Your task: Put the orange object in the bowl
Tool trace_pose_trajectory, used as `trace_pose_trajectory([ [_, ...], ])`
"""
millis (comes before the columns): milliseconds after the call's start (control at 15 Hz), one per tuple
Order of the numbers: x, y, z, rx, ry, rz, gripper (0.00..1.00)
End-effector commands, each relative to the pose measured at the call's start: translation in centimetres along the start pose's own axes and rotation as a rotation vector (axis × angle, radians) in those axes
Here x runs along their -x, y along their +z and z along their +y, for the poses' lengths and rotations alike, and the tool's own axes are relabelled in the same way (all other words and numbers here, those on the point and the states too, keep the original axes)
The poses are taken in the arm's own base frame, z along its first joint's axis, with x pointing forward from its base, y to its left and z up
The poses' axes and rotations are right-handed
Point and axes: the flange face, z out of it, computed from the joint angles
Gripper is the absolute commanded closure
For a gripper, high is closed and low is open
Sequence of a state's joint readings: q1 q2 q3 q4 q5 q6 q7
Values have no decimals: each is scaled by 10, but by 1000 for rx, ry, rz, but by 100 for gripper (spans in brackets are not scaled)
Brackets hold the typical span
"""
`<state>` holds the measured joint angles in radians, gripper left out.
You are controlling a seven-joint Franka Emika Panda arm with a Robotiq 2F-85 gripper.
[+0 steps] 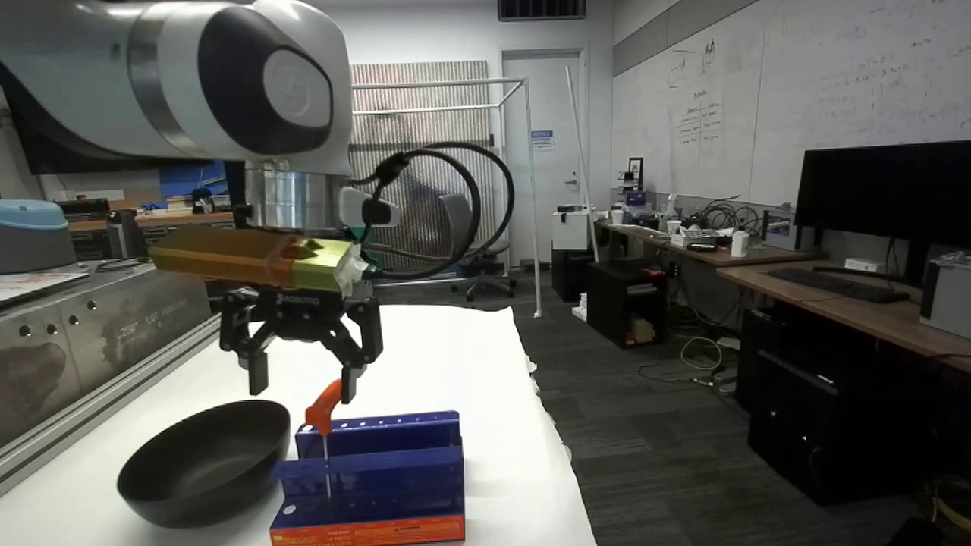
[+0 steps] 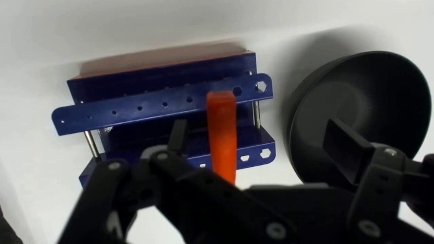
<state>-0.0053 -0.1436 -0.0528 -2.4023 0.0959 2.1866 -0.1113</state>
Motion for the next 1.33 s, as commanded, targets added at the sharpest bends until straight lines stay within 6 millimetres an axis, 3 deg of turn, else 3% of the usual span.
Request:
trace_pose_trajectory([
  [0, -15, 12, 10, 14, 18, 30, 0],
  [67, -15, 17, 13, 17, 22, 16, 0],
  [133, -15, 21, 16, 34, 33, -4, 24],
  [200, -15, 23, 18, 44, 39, -21, 26],
  [600, -12, 29, 23, 69, 42, -44, 73],
  [733, -11, 28, 21, 72, 39, -39, 85],
  [867, -9, 24, 19, 78, 35, -34, 89],
  [1000, -4, 13, 15, 87, 31, -20, 85],
  [1267, 6, -34, -4, 110, 37, 25, 85],
])
